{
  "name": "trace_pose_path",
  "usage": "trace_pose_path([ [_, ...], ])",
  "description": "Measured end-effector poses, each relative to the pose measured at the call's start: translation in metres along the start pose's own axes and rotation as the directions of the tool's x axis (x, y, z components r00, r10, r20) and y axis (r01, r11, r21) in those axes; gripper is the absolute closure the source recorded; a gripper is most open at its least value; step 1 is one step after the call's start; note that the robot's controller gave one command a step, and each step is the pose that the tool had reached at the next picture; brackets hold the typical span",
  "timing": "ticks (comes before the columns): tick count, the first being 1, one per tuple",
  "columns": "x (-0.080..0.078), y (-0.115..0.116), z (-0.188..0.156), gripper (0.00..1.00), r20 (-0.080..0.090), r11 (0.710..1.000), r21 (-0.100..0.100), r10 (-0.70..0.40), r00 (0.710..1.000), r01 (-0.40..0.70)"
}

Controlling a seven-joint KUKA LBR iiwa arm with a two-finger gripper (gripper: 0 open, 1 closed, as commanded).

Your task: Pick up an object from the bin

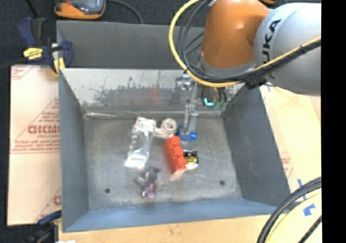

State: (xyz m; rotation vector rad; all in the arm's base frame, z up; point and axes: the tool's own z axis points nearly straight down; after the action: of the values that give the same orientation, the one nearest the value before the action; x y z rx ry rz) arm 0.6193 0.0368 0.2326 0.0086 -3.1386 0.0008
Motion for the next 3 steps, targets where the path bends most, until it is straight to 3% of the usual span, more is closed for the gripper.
trace_pose_path([
  [1,0.032,0.006,0.063,0.00,0.001,0.987,-0.001,0.161,0.987,-0.161],
  [2,0.082,0.003,0.072,0.00,0.001,0.986,0.000,0.165,0.986,-0.165],
  [3,0.059,0.001,0.143,0.00,0.030,0.987,-0.005,0.161,0.987,-0.161],
])
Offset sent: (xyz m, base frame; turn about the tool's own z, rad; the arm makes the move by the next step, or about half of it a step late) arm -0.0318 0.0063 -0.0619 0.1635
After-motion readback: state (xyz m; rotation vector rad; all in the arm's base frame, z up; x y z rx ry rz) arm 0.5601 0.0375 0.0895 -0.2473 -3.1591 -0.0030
